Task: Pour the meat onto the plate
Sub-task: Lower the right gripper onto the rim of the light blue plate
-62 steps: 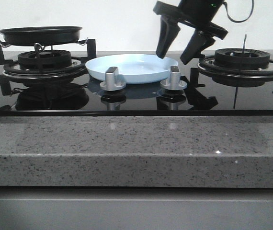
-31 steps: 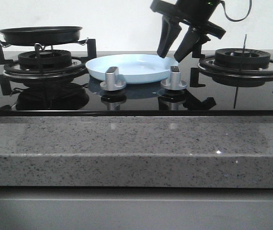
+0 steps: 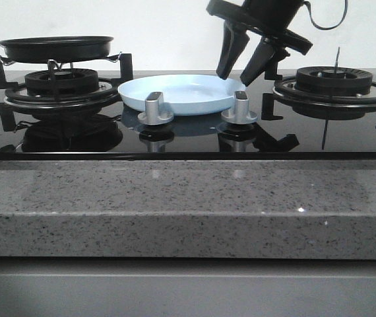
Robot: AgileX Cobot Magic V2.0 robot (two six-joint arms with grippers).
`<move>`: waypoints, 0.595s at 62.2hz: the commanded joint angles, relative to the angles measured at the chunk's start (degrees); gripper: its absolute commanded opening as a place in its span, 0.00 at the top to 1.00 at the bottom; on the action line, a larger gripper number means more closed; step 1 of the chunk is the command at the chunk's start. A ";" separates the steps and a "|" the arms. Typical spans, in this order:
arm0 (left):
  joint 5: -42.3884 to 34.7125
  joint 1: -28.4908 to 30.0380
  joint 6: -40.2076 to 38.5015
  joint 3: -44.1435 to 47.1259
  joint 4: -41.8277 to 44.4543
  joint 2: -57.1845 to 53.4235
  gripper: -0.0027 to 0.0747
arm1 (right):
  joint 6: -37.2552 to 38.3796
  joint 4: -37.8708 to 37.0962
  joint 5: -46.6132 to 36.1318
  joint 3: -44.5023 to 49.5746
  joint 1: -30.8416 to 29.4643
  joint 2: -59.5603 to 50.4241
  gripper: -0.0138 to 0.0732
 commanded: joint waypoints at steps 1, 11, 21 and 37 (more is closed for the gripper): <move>-4.77 -0.42 -0.54 -2.10 -0.64 0.49 0.08 | 1.99 1.39 1.01 -1.96 -0.11 -3.29 0.42; -4.77 -0.42 -0.54 -2.10 -0.64 0.49 0.08 | 4.95 0.96 1.84 -1.96 -0.18 -3.29 0.42; -4.77 -0.42 -0.54 -2.10 -0.64 0.49 0.08 | 7.38 0.11 2.62 -1.96 -0.18 -3.29 0.42; -4.77 -0.42 -0.54 -2.10 -0.64 0.49 0.08 | 9.57 -1.53 4.21 -2.72 -0.18 -3.19 0.42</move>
